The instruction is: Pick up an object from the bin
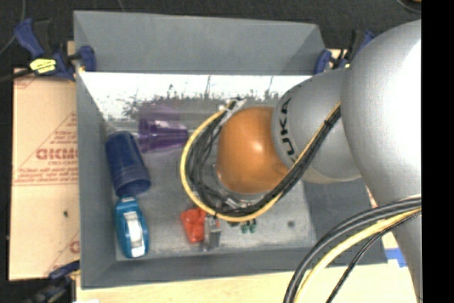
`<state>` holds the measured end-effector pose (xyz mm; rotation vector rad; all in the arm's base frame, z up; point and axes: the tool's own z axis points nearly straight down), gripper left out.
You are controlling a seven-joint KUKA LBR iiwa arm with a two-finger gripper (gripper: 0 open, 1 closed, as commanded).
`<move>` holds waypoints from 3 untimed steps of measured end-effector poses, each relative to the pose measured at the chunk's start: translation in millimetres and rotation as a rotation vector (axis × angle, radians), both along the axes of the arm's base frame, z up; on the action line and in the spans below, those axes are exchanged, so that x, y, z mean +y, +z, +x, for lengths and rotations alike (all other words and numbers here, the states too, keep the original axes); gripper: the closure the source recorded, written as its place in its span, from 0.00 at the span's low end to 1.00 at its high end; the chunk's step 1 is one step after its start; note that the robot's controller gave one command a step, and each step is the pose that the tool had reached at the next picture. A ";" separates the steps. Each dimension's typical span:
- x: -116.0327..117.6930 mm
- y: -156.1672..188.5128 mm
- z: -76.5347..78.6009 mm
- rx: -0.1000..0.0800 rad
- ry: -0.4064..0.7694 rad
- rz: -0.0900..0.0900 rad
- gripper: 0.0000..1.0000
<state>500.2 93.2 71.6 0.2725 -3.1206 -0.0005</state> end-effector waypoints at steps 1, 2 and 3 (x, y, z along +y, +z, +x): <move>-0.6 12.9 -0.4 0.001 -0.001 -0.001 1.00; -0.7 22.5 0.3 -0.001 -0.002 -0.001 1.00; -1.0 35.2 -0.7 0.003 -0.002 -0.002 1.00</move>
Offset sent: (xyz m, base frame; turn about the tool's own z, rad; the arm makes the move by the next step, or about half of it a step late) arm -0.0001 0.0000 0.0461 0.0000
